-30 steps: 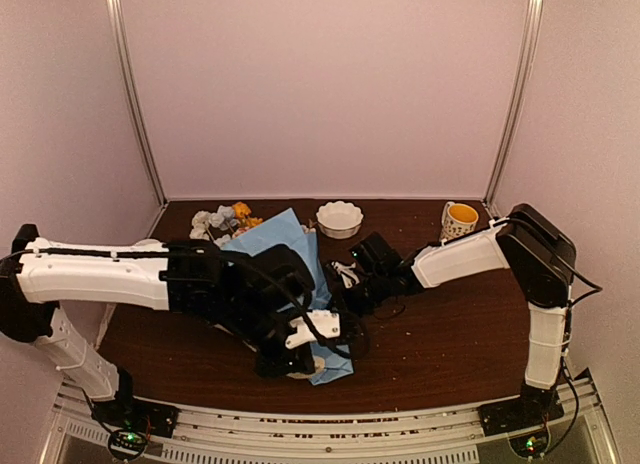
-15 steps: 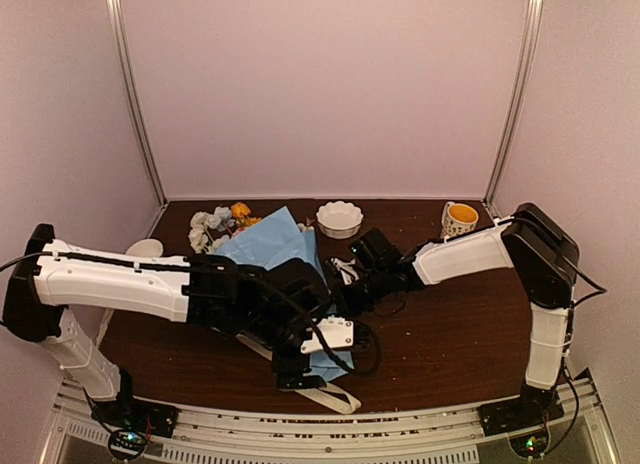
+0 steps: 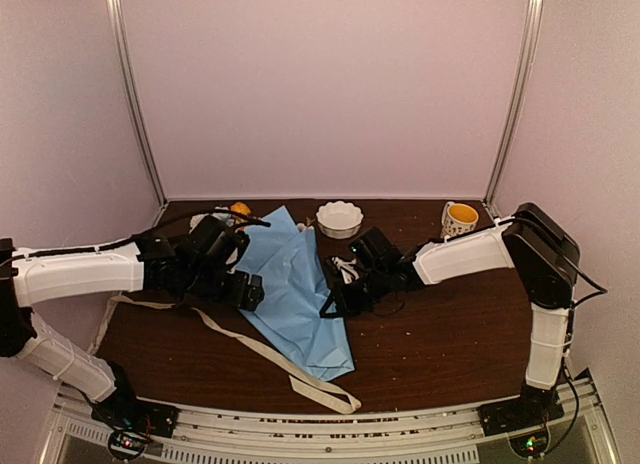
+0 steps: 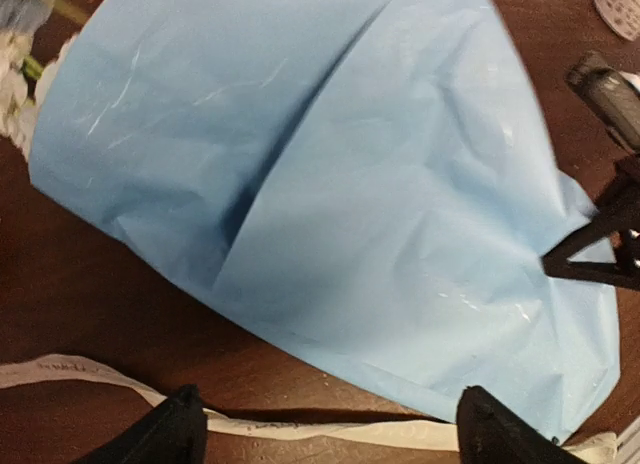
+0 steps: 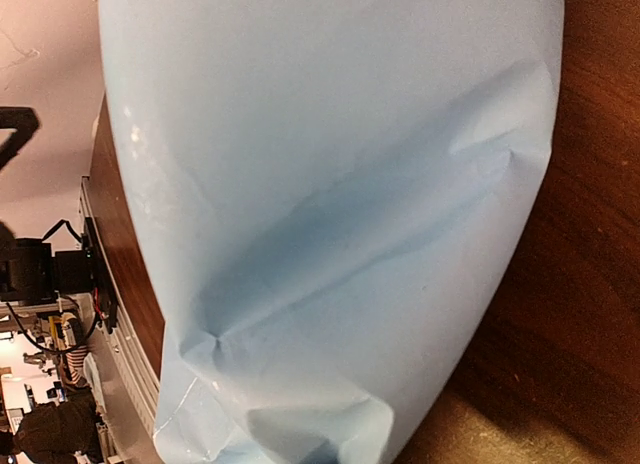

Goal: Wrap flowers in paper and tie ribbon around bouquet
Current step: Place the ribbon at the corner of the board, then pass from the right arm to the left

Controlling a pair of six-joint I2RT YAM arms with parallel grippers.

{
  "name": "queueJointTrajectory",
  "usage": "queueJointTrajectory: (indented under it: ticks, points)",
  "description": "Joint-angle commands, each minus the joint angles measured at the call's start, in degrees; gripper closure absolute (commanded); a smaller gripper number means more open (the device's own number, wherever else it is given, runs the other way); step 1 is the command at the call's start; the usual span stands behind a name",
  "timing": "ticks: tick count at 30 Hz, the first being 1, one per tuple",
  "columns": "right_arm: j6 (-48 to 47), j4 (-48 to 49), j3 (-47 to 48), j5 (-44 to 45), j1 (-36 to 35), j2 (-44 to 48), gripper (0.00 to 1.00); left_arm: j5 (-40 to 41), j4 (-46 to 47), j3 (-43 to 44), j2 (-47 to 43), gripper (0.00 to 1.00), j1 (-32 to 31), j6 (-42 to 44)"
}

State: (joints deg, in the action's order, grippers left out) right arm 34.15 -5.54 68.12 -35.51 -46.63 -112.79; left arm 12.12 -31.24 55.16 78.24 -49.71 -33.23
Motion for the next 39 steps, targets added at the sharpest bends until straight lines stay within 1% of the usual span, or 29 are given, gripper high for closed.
queueJointTrajectory:
  ticks: [1,3,6,12,14,17,20,23,30,32,35,36,38,39]
  points:
    - [1.34,2.76,-0.36,2.0,-0.47,1.08,1.0,-5.78,6.77,-8.47,-1.19,0.06,5.54,-19.53]
    - [1.64,3.42,-0.92,2.33,-0.52,1.15,1.0,-8.37,8.49,-10.06,0.56,0.04,7.7,-20.71]
    - [2.32,4.33,-1.42,2.39,-0.56,1.1,1.0,-8.73,8.78,-10.58,2.25,0.02,9.0,-20.7]
    - [2.33,4.78,-1.23,2.5,-0.76,0.67,1.0,-11.74,12.99,-9.76,6.38,0.02,14.07,-14.91]
    - [2.32,4.84,-1.32,2.59,-0.79,0.66,1.0,-12.25,13.62,-8.11,7.98,0.02,14.32,-12.7]
    - [2.34,4.95,-1.41,2.8,-0.85,0.88,1.0,-15.65,15.49,-6.22,10.99,0.03,14.6,-11.48]
    - [2.37,4.98,-1.49,3.07,-0.84,0.99,1.0,-17.48,15.43,-6.17,13.17,0.03,16.01,-14.47]
    - [2.25,5.0,-1.49,3.08,-0.83,0.95,1.0,-20.32,20.89,-9.21,13.11,0.04,17.06,-18.99]
    - [2.59,5.24,-1.05,2.64,-0.92,0.56,1.0,-22.92,21.97,-8.4,19.56,0.1,17.35,-20.24]
    - [2.52,5.02,-0.9,2.68,-0.92,0.58,1.0,-23.41,22.87,-8.44,20.69,0.15,17.65,-20.95]
    - [2.43,4.85,-0.73,2.55,-0.93,0.53,1.0,-23.86,24.71,-8.72,20.99,0.33,17.73,-21.65]
    - [2.29,4.65,-0.6,2.59,-0.97,0.53,1.0,-23.97,24.89,-8.68,20.93,0.42,17.72,-21.77]
    - [1.82,3.84,-0.04,2.71,-0.92,0.47,1.0,-23.71,24.91,-8.78,20.62,0.65,17.74,-21.84]
    - [1.47,3.28,0.3,2.77,-0.93,0.48,1.0,-23.35,24.96,-8.96,20.37,0.79,17.72,-21.92]
